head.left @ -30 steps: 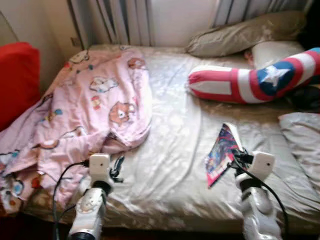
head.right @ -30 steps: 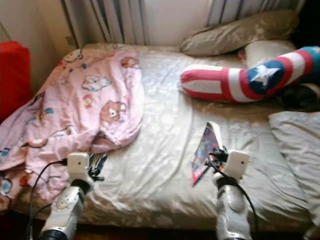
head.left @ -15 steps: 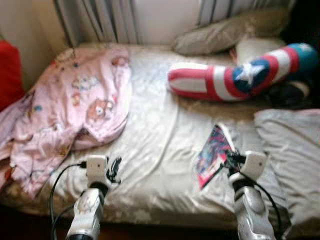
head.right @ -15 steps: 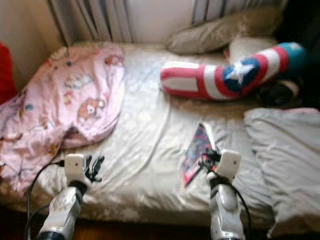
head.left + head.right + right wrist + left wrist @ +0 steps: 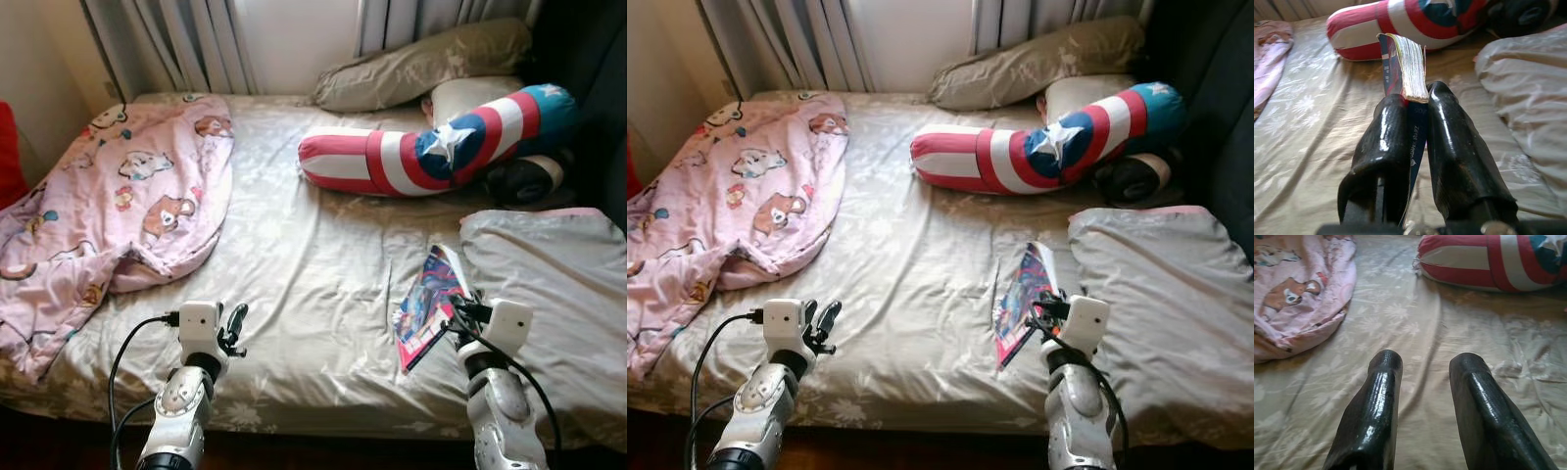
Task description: Clean up the room
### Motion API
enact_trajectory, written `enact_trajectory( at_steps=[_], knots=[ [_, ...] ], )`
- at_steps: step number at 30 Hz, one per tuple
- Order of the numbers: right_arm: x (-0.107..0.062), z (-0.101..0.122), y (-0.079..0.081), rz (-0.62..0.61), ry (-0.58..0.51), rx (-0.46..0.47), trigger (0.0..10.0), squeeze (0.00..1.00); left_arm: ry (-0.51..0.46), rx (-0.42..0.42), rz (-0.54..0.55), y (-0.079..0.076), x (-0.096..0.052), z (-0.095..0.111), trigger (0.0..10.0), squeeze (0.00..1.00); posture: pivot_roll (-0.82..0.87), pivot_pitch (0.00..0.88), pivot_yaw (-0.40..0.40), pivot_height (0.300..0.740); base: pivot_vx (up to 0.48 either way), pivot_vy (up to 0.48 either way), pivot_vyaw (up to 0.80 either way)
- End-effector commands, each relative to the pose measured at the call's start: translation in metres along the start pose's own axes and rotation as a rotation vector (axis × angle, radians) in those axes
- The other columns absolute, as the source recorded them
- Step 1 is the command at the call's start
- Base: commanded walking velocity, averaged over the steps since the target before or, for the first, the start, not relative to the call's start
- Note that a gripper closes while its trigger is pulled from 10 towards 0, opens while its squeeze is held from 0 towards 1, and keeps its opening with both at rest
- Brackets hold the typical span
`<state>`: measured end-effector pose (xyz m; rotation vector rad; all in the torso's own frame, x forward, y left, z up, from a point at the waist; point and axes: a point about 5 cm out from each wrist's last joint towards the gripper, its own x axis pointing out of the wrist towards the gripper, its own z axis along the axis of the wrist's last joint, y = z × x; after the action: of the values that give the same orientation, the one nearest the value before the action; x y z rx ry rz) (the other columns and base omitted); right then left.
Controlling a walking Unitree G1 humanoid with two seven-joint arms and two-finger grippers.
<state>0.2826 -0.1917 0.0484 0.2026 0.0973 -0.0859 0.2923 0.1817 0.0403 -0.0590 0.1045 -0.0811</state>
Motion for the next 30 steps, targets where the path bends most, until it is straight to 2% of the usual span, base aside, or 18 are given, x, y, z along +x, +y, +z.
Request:
enact_trajectory(
  at_steps=[1,11,15,25,27,30],
  knots=[
    [0.0040,0.0097,0.0015,0.008,-0.040,0.002,10.0,0.00,-0.005,-0.008,0.014,0.0048,-0.0033,-0.0008,10.0,0.00,0.02,0.083,0.022,0.740,0.000,0.000,0.00],
    [0.0041,0.0077,-0.0023,-0.033,-0.027,0.015,10.0,0.00,0.002,-0.015,-0.007,0.0030,-0.0041,-0.0019,10.0,0.00,0.02,0.100,0.023,0.740,0.000,0.000,-0.04],
    [0.0051,0.0067,-0.0017,-0.031,-0.021,0.016,10.0,0.00,0.002,-0.013,-0.013,0.0027,-0.0042,-0.0018,10.0,0.00,0.03,0.103,0.022,0.740,0.260,0.000,-0.73],
    [0.0062,0.0077,0.0017,-0.029,-0.031,-0.007,10.0,0.00,0.000,-0.013,-0.009,0.0031,-0.0051,-0.0019,10.0,0.00,0.03,0.105,0.021,0.740,0.262,0.000,0.00],
    [0.0063,0.0077,0.0027,-0.018,-0.032,-0.034,10.0,0.00,0.000,-0.007,-0.004,0.0038,-0.0053,-0.0016,10.0,0.00,0.03,0.107,0.022,0.740,0.000,0.000,0.00],
    [0.0062,0.0071,0.0034,-0.015,-0.030,-0.029,10.0,0.00,0.001,-0.006,-0.003,0.0040,-0.0054,-0.0017,10.0,0.00,0.03,0.108,0.022,0.740,0.000,0.000,0.00]
  ],
)
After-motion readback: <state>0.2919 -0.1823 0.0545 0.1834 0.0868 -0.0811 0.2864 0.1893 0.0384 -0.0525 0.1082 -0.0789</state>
